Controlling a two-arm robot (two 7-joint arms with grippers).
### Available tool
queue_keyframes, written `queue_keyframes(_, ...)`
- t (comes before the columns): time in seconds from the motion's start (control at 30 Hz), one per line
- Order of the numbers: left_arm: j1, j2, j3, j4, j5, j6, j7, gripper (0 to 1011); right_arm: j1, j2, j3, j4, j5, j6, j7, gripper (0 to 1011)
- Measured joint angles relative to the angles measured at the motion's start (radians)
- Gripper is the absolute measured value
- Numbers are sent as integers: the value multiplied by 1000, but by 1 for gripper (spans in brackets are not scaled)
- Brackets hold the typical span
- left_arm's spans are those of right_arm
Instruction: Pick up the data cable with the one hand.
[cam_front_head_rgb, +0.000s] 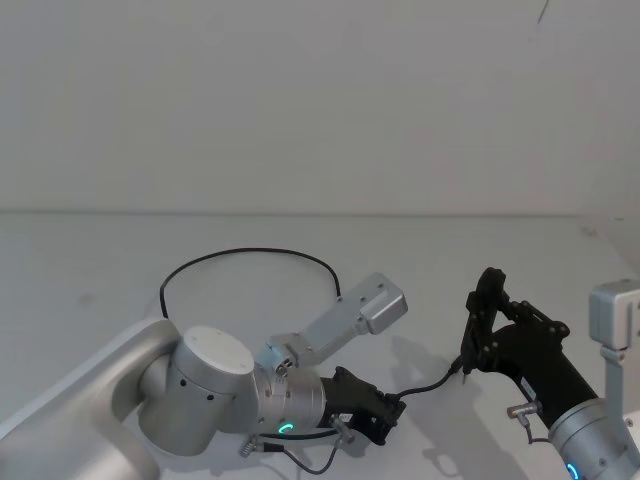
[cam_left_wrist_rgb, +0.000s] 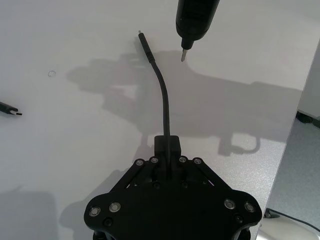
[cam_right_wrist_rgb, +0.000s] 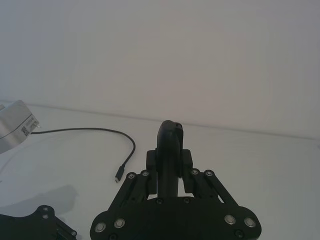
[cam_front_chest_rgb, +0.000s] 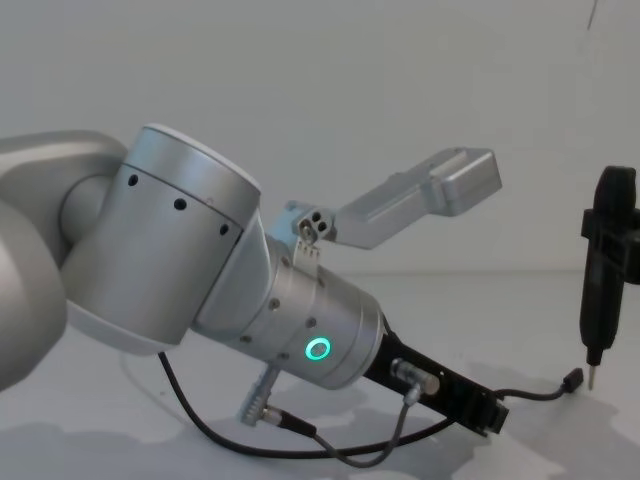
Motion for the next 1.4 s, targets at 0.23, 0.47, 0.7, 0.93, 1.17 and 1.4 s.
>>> queue_keyframes(0.23,-1,6,7,-3,9,-13,-10,43,3,-1,5,-2,0,-3,2,279)
queue_keyframes(0.47,-2,30,20,-29,33,-52,-24,43,22,-2,21,-8,-2,-16,7,279)
queue_keyframes(0.7,5,68,24,-73,55,-79,-34,43,56,-3,36,-5,-6,-32,14,279)
queue_keyframes(0.93,11,95,26,-106,69,-94,-41,43,91,-3,46,8,-13,-21,22,279)
queue_keyframes(1.17,14,109,27,-122,77,-102,-45,43,116,-2,51,17,-8,32,32,279)
queue_keyframes(1.4,16,116,27,-132,81,-106,-47,43,135,-4,52,34,5,89,48,279)
